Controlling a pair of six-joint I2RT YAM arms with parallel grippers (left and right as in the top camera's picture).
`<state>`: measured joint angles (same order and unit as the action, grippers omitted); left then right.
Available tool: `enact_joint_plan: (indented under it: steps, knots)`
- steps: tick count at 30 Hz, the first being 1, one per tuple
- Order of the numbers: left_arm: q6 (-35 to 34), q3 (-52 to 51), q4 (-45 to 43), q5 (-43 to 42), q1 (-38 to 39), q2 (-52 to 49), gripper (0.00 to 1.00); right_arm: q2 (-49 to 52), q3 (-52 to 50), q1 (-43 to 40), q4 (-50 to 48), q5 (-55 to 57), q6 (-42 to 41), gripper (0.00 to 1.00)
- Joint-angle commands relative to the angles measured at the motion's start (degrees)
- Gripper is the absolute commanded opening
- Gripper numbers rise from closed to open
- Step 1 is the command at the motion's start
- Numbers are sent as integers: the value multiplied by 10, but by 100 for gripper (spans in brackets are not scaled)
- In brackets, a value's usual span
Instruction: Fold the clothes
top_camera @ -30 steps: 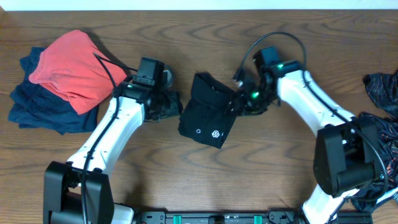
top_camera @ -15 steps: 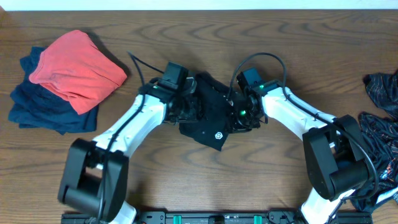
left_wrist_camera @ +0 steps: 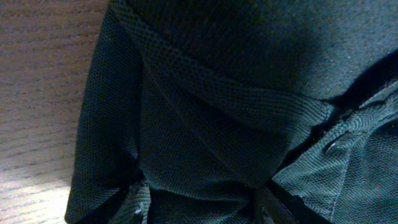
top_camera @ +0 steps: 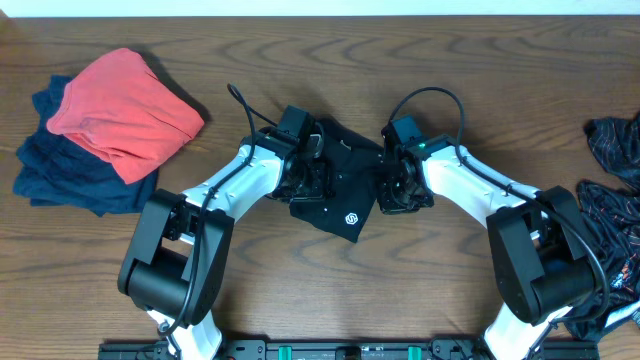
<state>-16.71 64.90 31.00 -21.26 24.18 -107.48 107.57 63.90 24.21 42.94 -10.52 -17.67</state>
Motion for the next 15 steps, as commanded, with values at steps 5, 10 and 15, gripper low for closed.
enact_joint_plan:
  steps: [5, 10, 15]
  knots:
    - [-5, -12, 2, 40, 2, -36, 54, -68, 22, -34, -9, -129, 45, 44]
    - [-5, -12, 2, 40, 2, -36, 54, -90, 22, -54, -25, -150, 45, 46]
    - [-5, -12, 2, 40, 2, -36, 55, -88, 22, -50, -38, -174, 49, 46]
